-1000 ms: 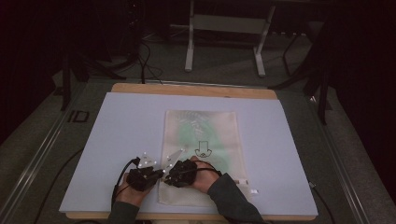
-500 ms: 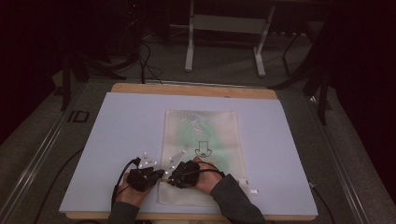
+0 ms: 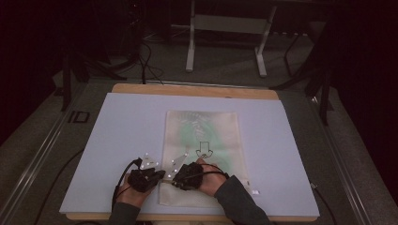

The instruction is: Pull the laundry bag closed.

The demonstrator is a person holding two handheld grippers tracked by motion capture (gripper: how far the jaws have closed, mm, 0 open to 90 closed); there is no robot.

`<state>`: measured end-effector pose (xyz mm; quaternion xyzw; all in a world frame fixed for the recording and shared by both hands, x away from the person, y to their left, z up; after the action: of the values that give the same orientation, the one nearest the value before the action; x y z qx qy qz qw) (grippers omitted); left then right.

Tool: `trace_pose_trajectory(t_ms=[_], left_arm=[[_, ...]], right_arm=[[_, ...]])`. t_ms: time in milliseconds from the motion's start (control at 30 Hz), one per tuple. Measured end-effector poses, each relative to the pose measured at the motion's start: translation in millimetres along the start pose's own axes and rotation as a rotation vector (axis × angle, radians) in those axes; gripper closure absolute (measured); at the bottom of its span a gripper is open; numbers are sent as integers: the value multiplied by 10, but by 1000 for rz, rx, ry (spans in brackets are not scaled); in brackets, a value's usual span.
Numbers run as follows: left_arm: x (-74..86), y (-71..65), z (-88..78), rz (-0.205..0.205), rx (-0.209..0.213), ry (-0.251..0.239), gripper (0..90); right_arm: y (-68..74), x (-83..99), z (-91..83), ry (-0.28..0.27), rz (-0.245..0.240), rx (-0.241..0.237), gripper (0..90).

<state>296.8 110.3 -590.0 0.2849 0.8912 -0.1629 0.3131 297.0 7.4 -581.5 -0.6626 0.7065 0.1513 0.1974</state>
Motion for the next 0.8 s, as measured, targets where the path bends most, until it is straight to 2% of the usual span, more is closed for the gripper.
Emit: trace_pose_trajectory(t_ms=[800], left_arm=[[0, 0, 1, 1, 0, -2, 894]], right_arm=[[3, 128, -83, 18, -2, 6, 820]])
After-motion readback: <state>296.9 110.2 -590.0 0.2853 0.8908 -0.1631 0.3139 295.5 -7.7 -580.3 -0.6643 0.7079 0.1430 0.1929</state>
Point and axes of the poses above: each handheld gripper's, and its own axes: z roughly forward along the jaws, x roughly out of its underside, y roughly to its left, the point moved 8 cm from there along z, roughly forward along the jaws, and after that the axes turned 2 degrees about y, right-handed, at the moved point
